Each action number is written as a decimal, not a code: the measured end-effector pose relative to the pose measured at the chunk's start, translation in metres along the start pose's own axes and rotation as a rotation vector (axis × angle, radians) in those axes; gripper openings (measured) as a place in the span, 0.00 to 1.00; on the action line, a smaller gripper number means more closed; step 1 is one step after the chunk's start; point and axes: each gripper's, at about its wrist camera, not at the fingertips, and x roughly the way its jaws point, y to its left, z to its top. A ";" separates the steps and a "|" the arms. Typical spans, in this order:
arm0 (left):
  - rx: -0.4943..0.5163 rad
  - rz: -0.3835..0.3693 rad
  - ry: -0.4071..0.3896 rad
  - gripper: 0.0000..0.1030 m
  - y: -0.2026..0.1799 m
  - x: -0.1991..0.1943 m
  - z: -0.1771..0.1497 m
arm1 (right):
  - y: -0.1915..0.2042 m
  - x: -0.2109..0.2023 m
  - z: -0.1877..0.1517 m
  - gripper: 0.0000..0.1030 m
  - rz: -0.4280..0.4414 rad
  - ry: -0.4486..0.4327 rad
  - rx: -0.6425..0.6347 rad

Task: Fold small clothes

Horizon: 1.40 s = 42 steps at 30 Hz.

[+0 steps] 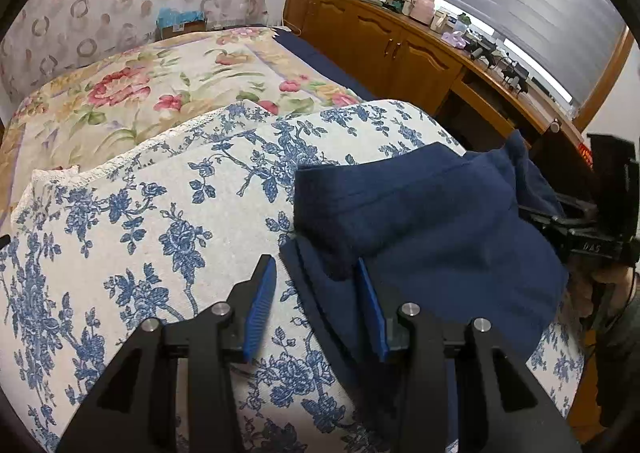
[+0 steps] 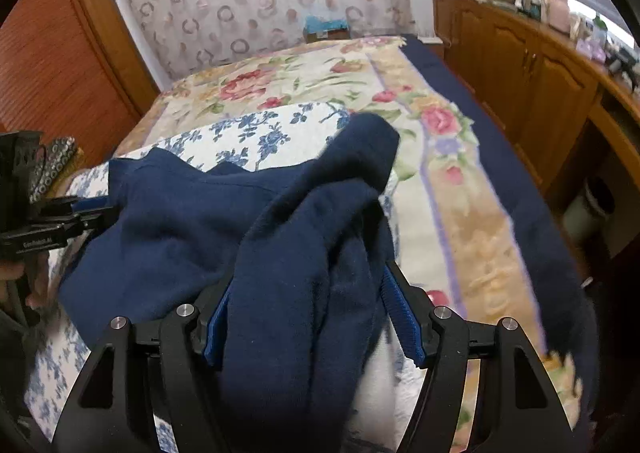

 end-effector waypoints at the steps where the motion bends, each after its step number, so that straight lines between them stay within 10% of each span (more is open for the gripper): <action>1: -0.006 -0.005 0.002 0.39 0.001 0.000 0.001 | 0.001 0.001 0.000 0.67 0.005 0.000 -0.002; 9: -0.029 -0.043 -0.010 0.34 -0.004 0.004 0.005 | 0.002 0.003 -0.004 0.65 0.004 -0.018 -0.001; 21: -0.015 -0.088 -0.086 0.10 -0.012 -0.015 0.000 | 0.005 -0.005 -0.010 0.20 0.133 -0.066 -0.007; 42: -0.017 0.144 -0.417 0.10 0.030 -0.187 -0.029 | 0.126 -0.039 0.063 0.18 0.247 -0.254 -0.298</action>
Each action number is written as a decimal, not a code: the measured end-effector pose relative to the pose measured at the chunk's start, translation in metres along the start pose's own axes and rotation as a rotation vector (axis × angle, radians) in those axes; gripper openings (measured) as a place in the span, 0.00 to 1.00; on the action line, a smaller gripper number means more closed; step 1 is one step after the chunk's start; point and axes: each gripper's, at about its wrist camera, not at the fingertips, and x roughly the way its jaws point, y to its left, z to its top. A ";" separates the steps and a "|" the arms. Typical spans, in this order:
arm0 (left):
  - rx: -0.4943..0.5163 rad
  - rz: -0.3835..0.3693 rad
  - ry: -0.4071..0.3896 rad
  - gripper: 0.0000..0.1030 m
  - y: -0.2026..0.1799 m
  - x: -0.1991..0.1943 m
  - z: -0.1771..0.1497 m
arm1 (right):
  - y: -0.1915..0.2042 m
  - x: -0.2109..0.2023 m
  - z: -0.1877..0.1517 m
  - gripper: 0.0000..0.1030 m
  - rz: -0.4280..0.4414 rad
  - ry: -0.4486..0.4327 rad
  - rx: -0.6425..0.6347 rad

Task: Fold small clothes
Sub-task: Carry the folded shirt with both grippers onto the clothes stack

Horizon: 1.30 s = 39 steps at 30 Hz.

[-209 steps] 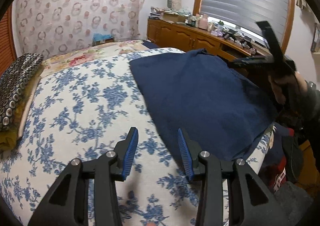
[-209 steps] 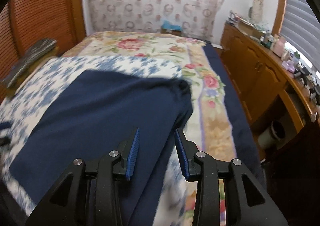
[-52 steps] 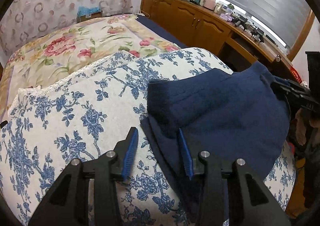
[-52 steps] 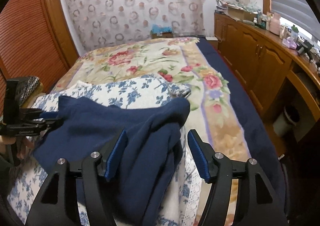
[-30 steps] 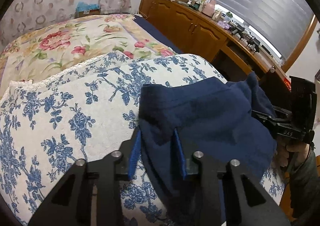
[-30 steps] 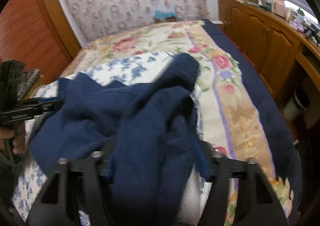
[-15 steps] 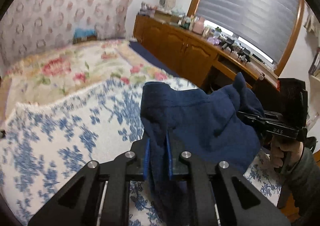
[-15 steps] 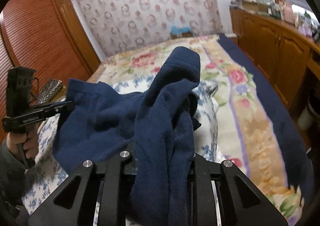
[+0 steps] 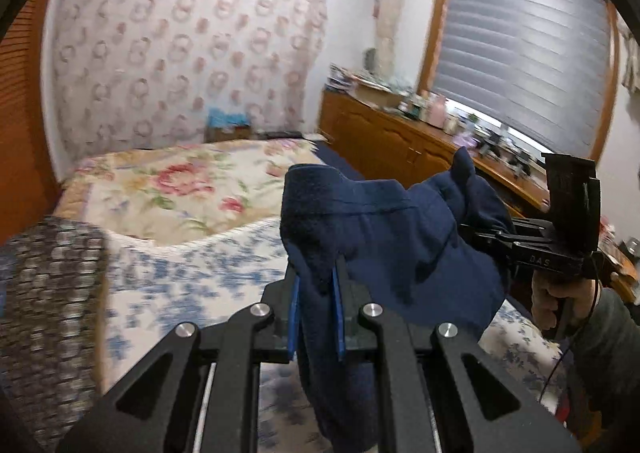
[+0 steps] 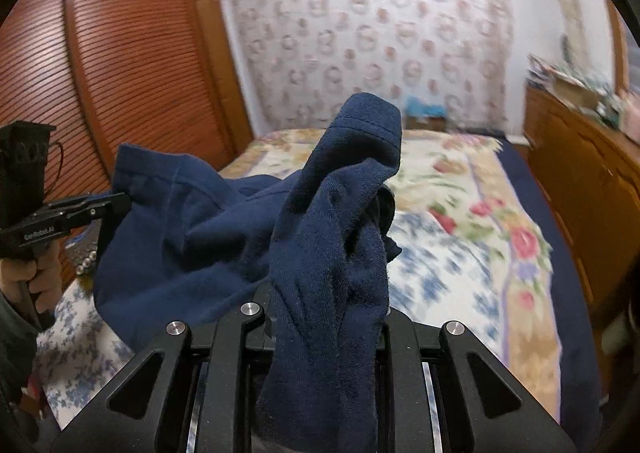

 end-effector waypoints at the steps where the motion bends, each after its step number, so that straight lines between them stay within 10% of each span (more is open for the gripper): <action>1: -0.005 0.022 -0.011 0.10 0.008 -0.008 0.000 | 0.008 0.007 0.006 0.18 0.016 0.001 -0.020; 17: -0.106 0.277 -0.175 0.10 0.117 -0.102 -0.029 | 0.145 0.099 0.091 0.18 0.195 0.032 -0.310; 33: -0.347 0.513 -0.241 0.10 0.187 -0.139 -0.136 | 0.327 0.243 0.137 0.17 0.339 0.176 -0.679; 39: -0.418 0.532 -0.175 0.10 0.205 -0.129 -0.155 | 0.338 0.272 0.139 0.42 0.298 0.178 -0.609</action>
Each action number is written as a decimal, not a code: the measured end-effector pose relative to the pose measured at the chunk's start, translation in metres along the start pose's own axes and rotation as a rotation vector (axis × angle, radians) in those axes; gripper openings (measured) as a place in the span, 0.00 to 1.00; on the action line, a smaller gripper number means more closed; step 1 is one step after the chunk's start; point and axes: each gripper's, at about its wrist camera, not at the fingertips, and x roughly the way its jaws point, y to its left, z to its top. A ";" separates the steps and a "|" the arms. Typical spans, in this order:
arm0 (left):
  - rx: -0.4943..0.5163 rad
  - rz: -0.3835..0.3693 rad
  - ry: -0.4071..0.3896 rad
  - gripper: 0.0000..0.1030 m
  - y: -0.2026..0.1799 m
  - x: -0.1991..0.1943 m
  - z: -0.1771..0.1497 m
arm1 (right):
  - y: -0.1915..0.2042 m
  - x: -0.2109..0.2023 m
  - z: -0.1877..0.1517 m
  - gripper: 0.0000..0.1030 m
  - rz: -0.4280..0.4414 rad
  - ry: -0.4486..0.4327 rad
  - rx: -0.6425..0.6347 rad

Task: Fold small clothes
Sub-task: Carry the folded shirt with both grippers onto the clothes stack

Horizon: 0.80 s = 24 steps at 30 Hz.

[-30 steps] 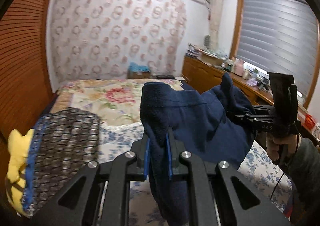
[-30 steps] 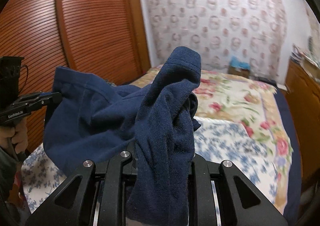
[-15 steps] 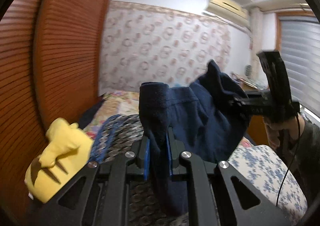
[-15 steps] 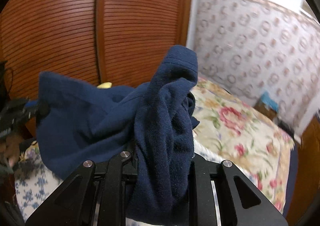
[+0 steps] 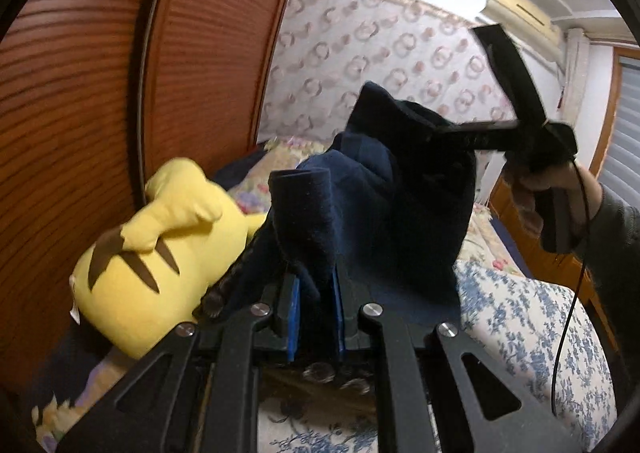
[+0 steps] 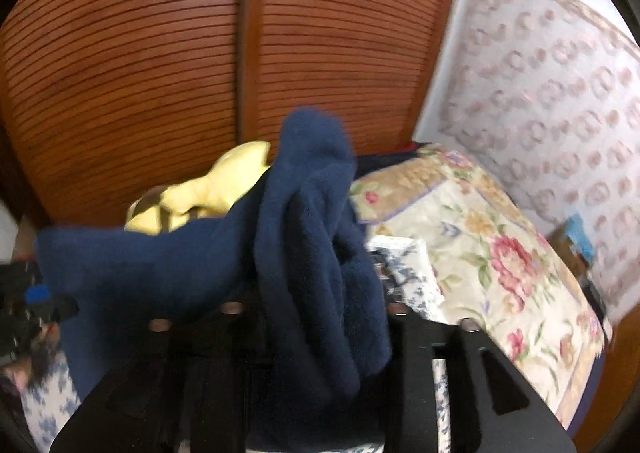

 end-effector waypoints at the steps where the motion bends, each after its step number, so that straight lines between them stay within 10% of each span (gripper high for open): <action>1: -0.006 0.005 0.010 0.10 0.002 0.002 -0.002 | -0.003 -0.002 -0.001 0.50 -0.029 -0.016 0.016; 8: -0.018 0.002 0.027 0.14 0.004 0.001 -0.001 | -0.011 -0.023 -0.010 0.53 -0.056 -0.119 0.087; 12: 0.009 0.017 0.018 0.20 0.001 -0.005 0.001 | -0.005 -0.001 -0.017 0.53 0.079 -0.073 0.098; 24: 0.074 0.020 -0.079 0.36 -0.004 -0.040 0.014 | -0.004 0.052 -0.058 0.54 0.073 0.017 0.164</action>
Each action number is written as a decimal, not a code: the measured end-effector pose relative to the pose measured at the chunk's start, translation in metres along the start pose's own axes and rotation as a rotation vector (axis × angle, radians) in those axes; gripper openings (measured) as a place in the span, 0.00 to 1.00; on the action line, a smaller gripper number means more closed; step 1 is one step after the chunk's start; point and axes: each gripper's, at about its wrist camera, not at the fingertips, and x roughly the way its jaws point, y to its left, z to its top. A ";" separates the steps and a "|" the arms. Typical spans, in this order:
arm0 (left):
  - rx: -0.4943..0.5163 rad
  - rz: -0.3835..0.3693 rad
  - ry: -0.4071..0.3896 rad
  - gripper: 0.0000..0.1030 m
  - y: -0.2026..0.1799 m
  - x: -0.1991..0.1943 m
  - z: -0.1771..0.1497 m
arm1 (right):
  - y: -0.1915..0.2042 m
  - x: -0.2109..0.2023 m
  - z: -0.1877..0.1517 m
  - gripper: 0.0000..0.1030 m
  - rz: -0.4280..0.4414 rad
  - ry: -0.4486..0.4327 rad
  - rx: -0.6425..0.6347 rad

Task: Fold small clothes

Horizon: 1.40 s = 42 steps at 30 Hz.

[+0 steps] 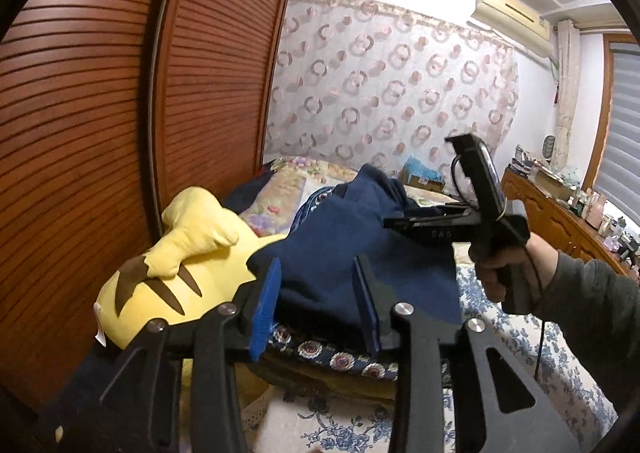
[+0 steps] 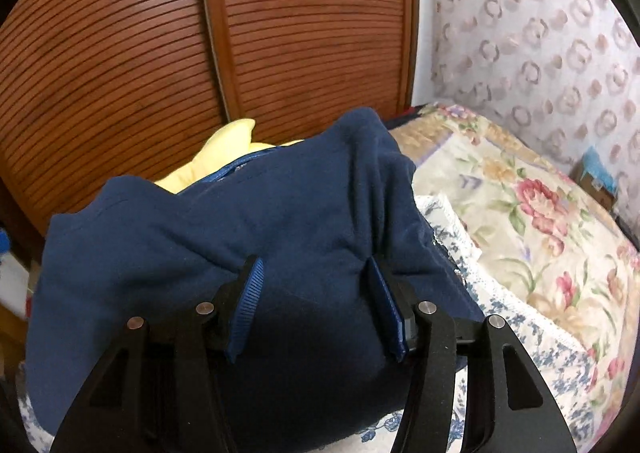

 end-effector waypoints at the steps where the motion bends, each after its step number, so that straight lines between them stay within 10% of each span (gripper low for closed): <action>1: 0.006 0.003 -0.002 0.37 -0.001 -0.002 0.001 | 0.002 -0.001 0.000 0.54 -0.015 -0.003 -0.008; 23: 0.183 -0.066 -0.009 0.40 -0.080 -0.048 -0.012 | 0.048 -0.191 -0.122 0.54 -0.215 -0.163 0.155; 33: 0.222 -0.130 0.015 0.40 -0.122 -0.066 -0.026 | 0.068 -0.263 -0.181 0.77 -0.316 -0.241 0.262; 42: 0.262 -0.201 0.056 0.40 -0.159 -0.081 -0.039 | 0.086 -0.327 -0.231 0.79 -0.476 -0.308 0.376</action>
